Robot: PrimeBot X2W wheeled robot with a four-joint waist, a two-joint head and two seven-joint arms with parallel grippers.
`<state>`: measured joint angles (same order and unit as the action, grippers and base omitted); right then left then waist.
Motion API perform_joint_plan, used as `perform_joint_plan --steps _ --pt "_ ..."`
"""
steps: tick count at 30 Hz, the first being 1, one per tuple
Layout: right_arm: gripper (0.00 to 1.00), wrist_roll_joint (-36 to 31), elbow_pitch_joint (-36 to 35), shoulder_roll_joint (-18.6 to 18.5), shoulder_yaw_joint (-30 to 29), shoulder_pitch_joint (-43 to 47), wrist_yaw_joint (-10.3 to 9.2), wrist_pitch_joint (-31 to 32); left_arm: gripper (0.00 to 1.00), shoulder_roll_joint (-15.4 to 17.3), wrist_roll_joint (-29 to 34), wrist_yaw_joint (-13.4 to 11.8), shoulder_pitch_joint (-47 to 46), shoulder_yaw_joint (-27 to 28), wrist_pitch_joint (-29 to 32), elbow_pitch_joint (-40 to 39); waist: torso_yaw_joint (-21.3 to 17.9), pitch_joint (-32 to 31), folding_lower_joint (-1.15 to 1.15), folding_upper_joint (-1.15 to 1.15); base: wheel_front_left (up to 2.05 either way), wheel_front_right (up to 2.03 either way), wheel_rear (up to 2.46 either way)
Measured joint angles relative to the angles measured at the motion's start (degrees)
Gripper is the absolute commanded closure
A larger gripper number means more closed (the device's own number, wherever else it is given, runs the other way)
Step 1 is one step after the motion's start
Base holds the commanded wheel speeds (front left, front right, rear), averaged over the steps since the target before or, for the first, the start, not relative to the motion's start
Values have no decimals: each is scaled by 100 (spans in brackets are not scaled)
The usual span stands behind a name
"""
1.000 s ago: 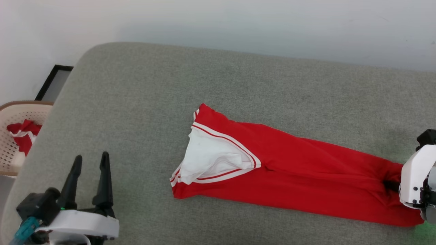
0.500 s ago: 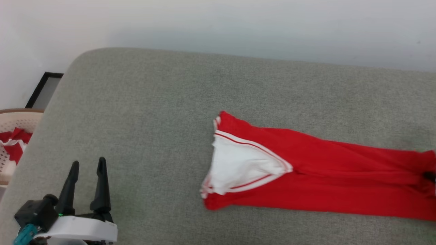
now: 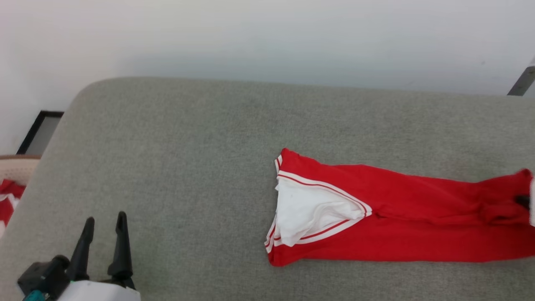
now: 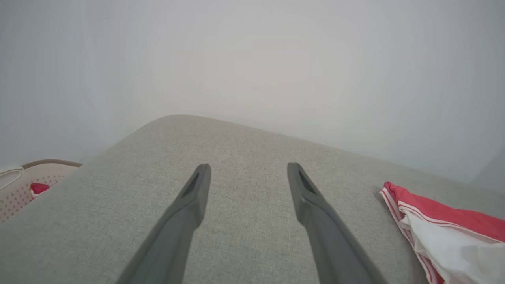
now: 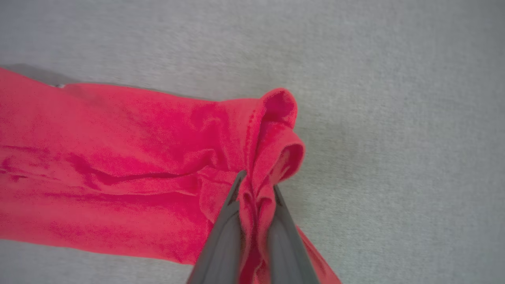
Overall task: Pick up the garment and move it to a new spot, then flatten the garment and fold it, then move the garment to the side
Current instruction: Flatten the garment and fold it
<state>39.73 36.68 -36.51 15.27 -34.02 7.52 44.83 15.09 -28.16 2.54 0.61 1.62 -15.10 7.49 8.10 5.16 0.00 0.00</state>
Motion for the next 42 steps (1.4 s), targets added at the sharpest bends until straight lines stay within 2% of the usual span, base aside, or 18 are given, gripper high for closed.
perform_joint_plan --steps 4,8,12,15,19,24,34,35,36,37,38,39,42 --pt "100 553 -791 140 199 92 -1 252 0 -12 0 3 124 40 0 10 -91 -165 0 0 0 0 0" --pt "100 828 -1673 274 445 191 -1 465 0 -30 -9 2 219 54 0 13 -178 -322 0 0 0 0 0" --pt "100 966 -2264 624 701 191 -1 570 0 -67 -14 4 213 -20 0 32 -210 -434 0 0 0 0 0" --pt "100 964 -2431 907 883 172 -1 571 0 -114 4 24 151 -140 2 87 -149 -458 0 0 0 0 0" --pt "100 808 -2341 1330 1132 7 -1 392 0 -202 22 78 -54 -318 5 215 20 -445 0 0 0 0 0" --pt "100 600 -1841 1706 1393 -199 -1 118 0 -333 54 170 -356 -563 20 400 302 -399 0 0 0 0 0" --pt "100 304 -510 2168 1788 -675 -1 -510 0 -548 49 327 -857 -844 12 828 865 -209 0 0 0 0 0" --pt "90 303 -394 2221 1828 -714 -1 -568 0 -560 49 341 -890 -846 12 862 903 -182 0 0 0 0 0" --pt "66 304 -298 2263 1869 -759 -1 -621 0 -569 45 354 -912 -847 12 891 932 -154 0 0 0 0 0" --pt "51 316 -240 2312 1906 -805 -1 -668 0 -578 43 359 -936 -845 12 925 958 -128 0 0 0 0 0" --pt "7 357 -183 2357 1950 -858 -1 -688 0 -580 43 361 -959 -835 12 945 977 -102 0 0 0 0 0" --pt "0 402 -140 2387 1995 -904 -1 -711 0 -578 44 380 -974 -814 12 954 990 -81 0 0 0 0 0" --pt "0 575 -78 2437 2095 -1014 -1 -764 0 -576 44 400 -981 -699 11 969 974 -48 0 0 0 0 0"
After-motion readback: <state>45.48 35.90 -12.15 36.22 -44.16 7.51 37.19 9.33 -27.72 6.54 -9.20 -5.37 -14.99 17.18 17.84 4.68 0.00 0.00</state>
